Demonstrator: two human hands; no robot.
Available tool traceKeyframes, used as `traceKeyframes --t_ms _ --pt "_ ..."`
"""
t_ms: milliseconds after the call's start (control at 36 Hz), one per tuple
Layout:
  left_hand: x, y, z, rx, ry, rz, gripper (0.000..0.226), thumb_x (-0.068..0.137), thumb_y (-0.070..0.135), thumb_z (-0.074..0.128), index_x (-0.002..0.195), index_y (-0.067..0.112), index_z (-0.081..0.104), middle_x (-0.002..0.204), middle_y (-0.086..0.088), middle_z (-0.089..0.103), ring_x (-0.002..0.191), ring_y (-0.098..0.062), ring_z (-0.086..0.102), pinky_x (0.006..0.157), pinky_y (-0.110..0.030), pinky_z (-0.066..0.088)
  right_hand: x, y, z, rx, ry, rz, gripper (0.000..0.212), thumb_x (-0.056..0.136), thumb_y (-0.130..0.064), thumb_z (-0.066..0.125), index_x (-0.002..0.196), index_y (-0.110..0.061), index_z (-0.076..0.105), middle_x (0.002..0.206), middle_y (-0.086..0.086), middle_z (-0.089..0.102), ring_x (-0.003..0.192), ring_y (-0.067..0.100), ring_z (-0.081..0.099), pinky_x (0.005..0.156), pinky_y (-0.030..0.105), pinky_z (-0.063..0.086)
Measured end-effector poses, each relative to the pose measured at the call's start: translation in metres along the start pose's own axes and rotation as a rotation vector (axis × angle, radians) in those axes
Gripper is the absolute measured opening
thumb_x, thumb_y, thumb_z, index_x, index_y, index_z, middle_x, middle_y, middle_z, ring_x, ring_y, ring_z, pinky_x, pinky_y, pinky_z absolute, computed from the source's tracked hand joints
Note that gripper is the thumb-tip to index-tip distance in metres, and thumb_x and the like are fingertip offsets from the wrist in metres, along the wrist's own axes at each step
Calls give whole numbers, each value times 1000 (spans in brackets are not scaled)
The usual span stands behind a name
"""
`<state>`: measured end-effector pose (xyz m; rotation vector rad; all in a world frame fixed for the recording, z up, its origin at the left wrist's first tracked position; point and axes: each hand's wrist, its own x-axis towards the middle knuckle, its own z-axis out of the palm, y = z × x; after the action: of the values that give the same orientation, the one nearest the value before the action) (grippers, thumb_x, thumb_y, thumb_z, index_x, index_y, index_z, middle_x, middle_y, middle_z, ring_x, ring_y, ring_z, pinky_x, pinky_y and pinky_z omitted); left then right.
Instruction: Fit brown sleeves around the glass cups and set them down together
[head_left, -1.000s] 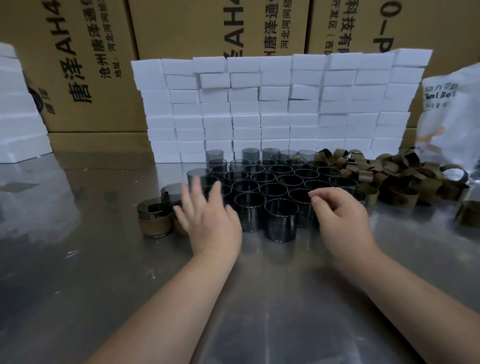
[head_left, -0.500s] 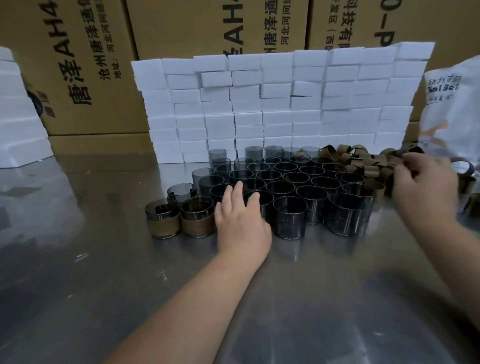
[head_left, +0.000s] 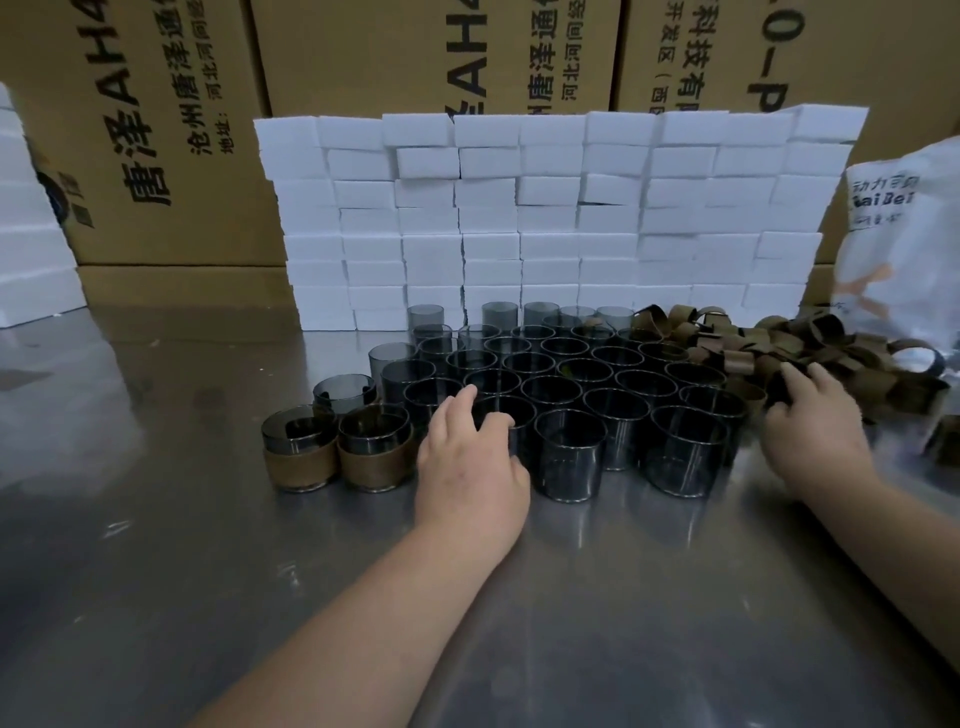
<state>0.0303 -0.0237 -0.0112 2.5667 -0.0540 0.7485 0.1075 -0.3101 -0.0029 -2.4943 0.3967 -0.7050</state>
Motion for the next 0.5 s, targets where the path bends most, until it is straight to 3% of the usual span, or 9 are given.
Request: traceKeyframes --t_ms 194,389,500 --pt "0 0 -2 -21 -11 -25 27 90 22 51 117 24 51 153 -2 14 139 -20 15 111 -33 19 14 -1 9 -196 15 -169 51 92 -11 42 142 -14 37 153 11 25 140 29 19 107 48 27" --pt "-1 2 -6 -22 -51 -48 25 92 23 50 116 25 49 152 0 12 131 -20 31 104 -33 31 19 3 13 -381 -105 -158 42 90 -19 46 132 -18 53 151 11 29 139 26 21 104 43 31" --pt "-1 3 -10 -13 -78 -74 22 94 23 48 115 21 47 151 0 12 113 -21 49 90 -33 42 14 2 12 -338 -101 -83 28 87 -22 52 111 -11 63 124 13 50 118 35 43 92 43 42"
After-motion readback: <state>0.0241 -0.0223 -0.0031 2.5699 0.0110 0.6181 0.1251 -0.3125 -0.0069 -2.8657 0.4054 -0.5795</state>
